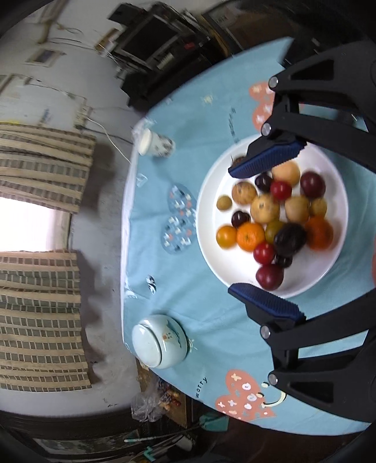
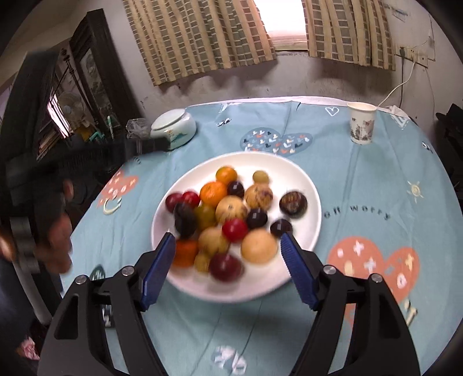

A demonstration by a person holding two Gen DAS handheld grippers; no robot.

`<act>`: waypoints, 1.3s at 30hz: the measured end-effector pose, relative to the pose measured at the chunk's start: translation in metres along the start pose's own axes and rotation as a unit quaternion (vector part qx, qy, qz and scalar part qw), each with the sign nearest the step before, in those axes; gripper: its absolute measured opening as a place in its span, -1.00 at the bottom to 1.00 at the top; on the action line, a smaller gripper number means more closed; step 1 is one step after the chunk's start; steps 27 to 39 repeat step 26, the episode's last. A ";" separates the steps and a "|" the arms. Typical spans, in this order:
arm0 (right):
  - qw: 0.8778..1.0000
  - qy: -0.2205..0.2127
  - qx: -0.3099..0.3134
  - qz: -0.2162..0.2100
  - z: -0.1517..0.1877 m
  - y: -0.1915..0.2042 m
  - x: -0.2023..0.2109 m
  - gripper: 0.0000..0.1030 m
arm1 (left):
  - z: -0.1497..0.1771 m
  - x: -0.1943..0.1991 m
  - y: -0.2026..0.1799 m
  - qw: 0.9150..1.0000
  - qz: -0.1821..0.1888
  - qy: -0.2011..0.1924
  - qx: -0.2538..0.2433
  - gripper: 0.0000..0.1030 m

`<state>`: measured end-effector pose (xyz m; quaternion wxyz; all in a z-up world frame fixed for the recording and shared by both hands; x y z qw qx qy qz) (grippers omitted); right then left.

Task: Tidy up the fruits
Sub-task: 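Withdraw both grippers from the plate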

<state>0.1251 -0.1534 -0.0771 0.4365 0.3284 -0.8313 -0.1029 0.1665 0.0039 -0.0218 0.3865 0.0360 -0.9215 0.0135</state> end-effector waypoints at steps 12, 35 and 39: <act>1.000 -0.001 0.000 -0.001 0.037 0.027 0.031 0.48 | 0.002 0.053 0.017 0.997 -0.006 -0.006 0.077 0.48; 1.000 -0.008 0.005 0.014 0.049 0.030 0.048 0.49 | 0.005 0.107 0.010 0.993 -0.077 -0.088 0.004 0.49; 1.000 -0.008 0.005 0.014 0.049 0.030 0.048 0.49 | 0.005 0.107 0.010 0.993 -0.077 -0.088 0.004 0.49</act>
Point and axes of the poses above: each gripper's, at about its wrist camera, not at the fingertips, and x roughly against the way its jaws point, y to its left, z to its underside, the point moved 2 cm from there along -x, roughly the way its jaws point, and after that the axes turned 11 degrees about -z, right-handed, at the moved point
